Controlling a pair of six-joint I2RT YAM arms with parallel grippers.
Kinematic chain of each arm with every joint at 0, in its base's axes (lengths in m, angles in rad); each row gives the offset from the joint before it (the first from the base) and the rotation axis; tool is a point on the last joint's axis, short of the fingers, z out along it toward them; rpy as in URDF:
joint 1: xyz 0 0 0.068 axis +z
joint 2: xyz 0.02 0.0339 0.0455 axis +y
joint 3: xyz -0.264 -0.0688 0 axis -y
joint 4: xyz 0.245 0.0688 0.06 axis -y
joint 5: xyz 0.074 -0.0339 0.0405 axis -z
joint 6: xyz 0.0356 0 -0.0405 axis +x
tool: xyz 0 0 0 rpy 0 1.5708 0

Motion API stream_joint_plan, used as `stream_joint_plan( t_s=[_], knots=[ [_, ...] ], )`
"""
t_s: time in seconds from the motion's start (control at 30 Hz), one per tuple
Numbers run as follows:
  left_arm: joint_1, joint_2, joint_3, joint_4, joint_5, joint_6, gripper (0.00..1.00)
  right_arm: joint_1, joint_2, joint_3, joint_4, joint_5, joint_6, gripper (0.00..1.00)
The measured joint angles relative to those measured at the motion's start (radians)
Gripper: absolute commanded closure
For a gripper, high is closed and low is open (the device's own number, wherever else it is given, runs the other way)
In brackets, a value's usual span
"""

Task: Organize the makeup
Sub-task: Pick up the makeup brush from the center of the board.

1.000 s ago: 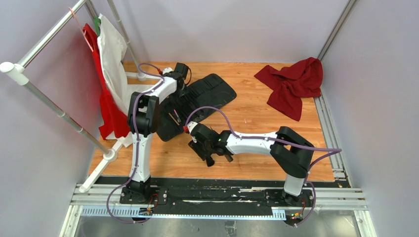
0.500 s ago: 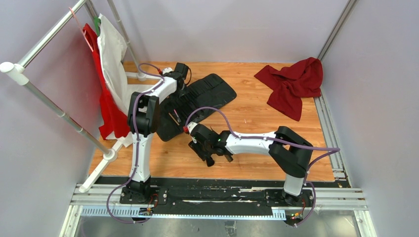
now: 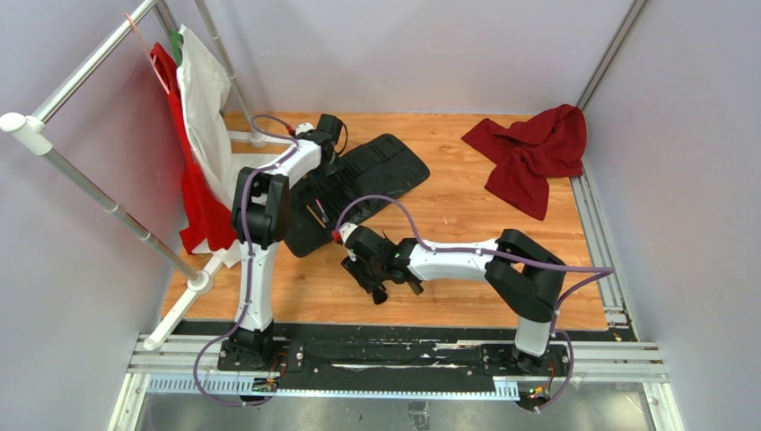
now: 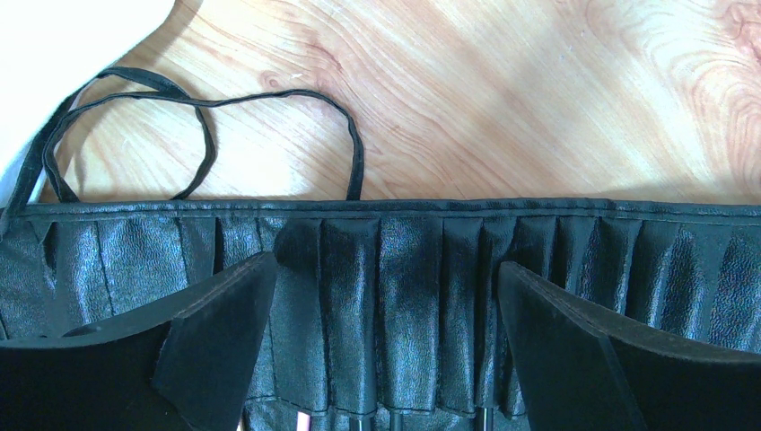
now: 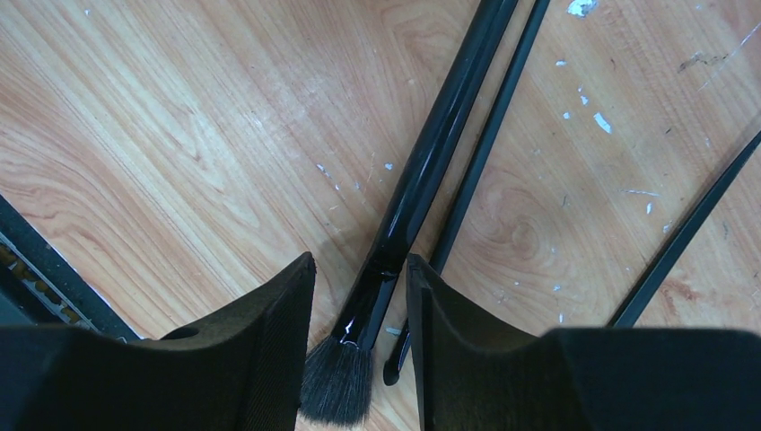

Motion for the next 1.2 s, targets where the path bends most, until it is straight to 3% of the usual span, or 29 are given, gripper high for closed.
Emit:
stream_joint_plan(
  t_s=[0.4, 0.53, 0.83, 1.2],
  knots=[
    [0.000, 0.000, 0.000, 0.000, 0.000, 0.000, 0.02, 0.000, 0.017, -0.001, 0.006, -0.003, 0.004, 0.63],
    [0.000, 0.000, 0.001, 0.000, 0.000, 0.000, 0.02, 0.000, 0.020, -0.001, 0.011, 0.003, 0.006, 0.70],
    [0.000, 0.000, 0.001, 0.000, 0.000, 0.001, 0.02, 0.019, 0.024, 0.001, 0.021, 0.045, 0.021, 0.97],
    [0.000, 0.000, 0.001, 0.000, 0.000, 0.002, 0.02, 0.028, -0.006, 0.028, -0.082, 0.114, -0.012, 0.99]
  ],
)
